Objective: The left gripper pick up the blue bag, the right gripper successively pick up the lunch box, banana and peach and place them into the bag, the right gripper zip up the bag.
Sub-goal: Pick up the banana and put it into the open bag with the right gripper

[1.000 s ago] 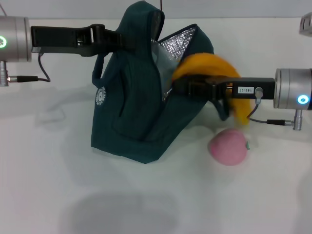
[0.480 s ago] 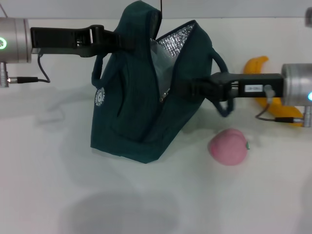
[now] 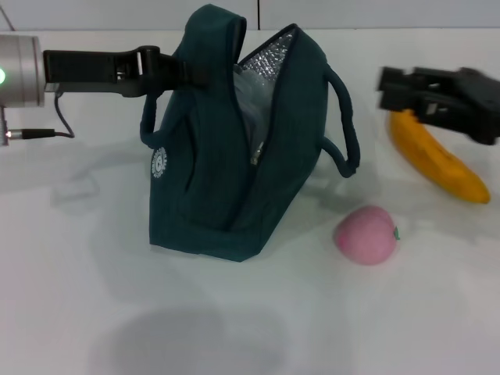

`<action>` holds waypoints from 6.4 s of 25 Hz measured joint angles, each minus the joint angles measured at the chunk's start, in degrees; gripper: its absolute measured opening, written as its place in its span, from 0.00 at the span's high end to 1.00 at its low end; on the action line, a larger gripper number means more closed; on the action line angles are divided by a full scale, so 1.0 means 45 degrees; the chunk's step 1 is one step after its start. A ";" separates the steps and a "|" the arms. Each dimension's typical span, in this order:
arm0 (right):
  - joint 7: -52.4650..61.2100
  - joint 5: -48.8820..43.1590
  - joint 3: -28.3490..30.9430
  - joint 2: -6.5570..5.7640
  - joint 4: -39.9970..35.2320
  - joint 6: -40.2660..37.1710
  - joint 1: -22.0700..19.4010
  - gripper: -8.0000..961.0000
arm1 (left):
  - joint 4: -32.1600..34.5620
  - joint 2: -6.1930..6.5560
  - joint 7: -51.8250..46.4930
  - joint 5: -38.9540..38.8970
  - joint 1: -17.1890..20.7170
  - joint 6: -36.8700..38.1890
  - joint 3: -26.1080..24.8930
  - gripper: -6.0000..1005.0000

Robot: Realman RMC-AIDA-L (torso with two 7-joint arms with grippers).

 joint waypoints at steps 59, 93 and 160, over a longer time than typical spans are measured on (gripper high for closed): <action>0.5196 -0.8647 -0.3450 0.0099 -0.3489 0.9282 -0.0877 0.25 | 0.0001 0.0086 0.0106 -0.0370 -0.0024 -0.0001 0.0000 0.95; 0.4420 -0.7301 -0.2237 0.0069 -0.3660 0.9280 -0.1508 0.57 | 0.0000 0.0146 0.0179 -0.0389 0.0135 0.0000 -0.0034 0.95; -0.6126 0.0614 0.3320 0.0255 1.0165 0.2700 0.4298 0.57 | -0.0312 -0.0382 0.0510 -0.1368 -0.0018 0.0174 -0.0214 0.95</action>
